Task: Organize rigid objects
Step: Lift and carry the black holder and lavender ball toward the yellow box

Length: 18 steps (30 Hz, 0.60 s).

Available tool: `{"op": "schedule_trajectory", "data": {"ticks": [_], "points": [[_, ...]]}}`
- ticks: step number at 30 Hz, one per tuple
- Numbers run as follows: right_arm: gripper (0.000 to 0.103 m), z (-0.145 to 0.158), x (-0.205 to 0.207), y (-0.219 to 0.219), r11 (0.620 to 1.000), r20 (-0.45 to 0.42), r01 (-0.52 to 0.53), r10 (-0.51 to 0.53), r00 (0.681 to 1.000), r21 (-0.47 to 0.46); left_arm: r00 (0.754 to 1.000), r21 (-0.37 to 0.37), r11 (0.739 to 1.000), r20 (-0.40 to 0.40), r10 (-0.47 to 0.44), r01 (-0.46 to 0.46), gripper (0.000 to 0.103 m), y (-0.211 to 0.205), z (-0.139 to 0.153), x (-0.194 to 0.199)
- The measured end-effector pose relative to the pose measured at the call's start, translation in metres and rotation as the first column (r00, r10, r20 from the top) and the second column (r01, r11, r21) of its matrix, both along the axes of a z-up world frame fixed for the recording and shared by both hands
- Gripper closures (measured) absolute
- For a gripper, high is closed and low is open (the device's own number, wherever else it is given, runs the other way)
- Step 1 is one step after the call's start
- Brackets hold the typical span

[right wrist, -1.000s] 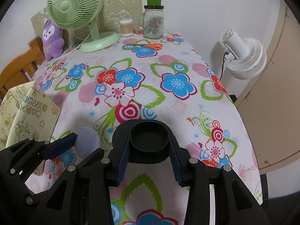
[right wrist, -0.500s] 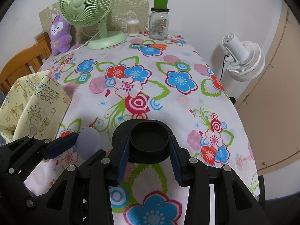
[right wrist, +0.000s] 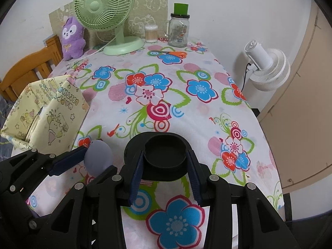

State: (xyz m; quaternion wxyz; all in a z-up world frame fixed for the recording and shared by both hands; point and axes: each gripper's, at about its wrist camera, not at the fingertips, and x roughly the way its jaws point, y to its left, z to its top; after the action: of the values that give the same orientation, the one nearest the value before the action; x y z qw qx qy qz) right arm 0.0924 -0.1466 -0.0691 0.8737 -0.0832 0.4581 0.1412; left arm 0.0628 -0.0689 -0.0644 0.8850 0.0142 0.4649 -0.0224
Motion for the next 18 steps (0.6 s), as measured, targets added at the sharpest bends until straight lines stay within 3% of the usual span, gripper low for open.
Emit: {"op": "schedule_trajectory", "data": {"ticks": [18], "points": [[0.059,0.03,-0.022,0.013,1.0,0.029,-0.008,0.008,1.0,0.019,1.0,0.029,1.0,0.026,-0.002,0.001,0.063,0.013,0.028,-0.019]]}}
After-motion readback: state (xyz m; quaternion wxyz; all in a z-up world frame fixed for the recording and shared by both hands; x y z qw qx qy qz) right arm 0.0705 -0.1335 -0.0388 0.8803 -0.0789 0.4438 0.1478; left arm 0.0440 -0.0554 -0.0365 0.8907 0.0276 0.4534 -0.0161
